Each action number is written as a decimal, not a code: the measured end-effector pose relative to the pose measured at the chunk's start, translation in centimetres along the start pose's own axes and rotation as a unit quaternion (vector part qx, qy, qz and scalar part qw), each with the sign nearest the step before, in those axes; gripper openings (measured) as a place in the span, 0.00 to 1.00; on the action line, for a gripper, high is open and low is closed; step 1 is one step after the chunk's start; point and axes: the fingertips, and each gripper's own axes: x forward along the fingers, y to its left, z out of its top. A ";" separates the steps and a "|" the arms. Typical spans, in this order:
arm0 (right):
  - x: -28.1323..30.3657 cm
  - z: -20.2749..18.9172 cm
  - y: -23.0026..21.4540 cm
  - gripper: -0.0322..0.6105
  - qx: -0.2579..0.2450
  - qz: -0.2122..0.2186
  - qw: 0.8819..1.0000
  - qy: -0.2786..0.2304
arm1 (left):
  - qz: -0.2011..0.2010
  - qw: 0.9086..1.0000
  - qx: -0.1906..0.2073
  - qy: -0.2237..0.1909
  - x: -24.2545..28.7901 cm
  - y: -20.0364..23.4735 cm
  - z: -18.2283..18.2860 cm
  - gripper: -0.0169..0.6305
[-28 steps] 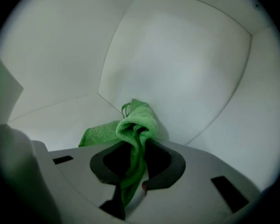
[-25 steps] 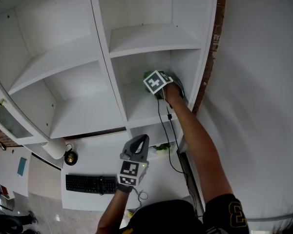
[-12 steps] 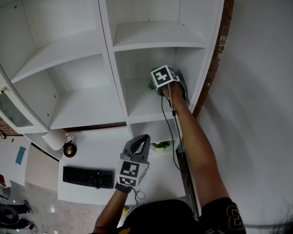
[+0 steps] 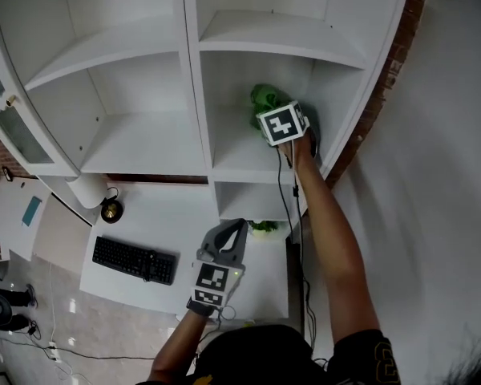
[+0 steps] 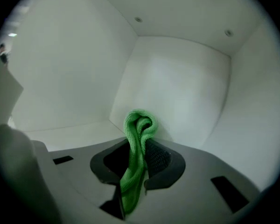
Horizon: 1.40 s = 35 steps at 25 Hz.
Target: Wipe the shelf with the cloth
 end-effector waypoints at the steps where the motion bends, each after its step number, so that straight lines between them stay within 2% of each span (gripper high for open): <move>1: -0.2 1.2 1.3 0.16 -0.045 0.017 0.998 -0.030 | 0.002 1.000 0.000 0.005 -0.2 -0.2 -0.4 0.05; 3: -0.6 2.5 4.6 0.15 -0.134 0.062 0.987 -0.071 | 0.006 1.000 0.002 0.013 -0.8 -0.6 -1.0 0.05; 6: -1.7 3.1 9.3 0.15 -0.223 0.146 0.957 -0.115 | 0.018 1.000 -0.002 0.015 -1.7 -0.4 -1.1 0.05; 8: -2.5 3.2 11.1 0.15 -0.245 0.189 0.941 -0.136 | 0.025 1.000 0.000 0.016 -2.0 -0.3 -1.2 0.05; 10: -2.9 3.1 12.2 0.15 -0.248 0.214 0.934 -0.141 | 0.029 0.999 0.000 0.018 -2.2 -0.3 -1.4 0.05; 16: -2.1 2.1 14.7 0.15 -0.312 0.243 0.913 -0.102 | 0.029 0.999 -0.001 0.019 -2.3 -0.9 -1.6 0.05; 20: -1.5 1.6 14.9 0.15 -0.318 0.244 0.914 -0.068 | 0.023 0.999 -0.005 0.022 -1.9 -1.0 -2.1 0.05; 24: -1.1 0.7 14.9 0.15 -0.239 0.272 0.932 -0.019 | 0.009 1.000 -0.004 0.026 -1.8 -1.5 -2.3 0.05; 28: -0.9 0.7 14.5 0.15 -0.197 0.258 0.946 0.005 | -0.003 1.000 0.007 0.029 -1.6 -1.0 -2.1 0.05; 35: -0.6 -0.4 12.0 0.15 -0.127 0.197 0.970 0.056 | -0.028 0.999 0.021 0.026 -1.3 -0.4 -1.4 0.05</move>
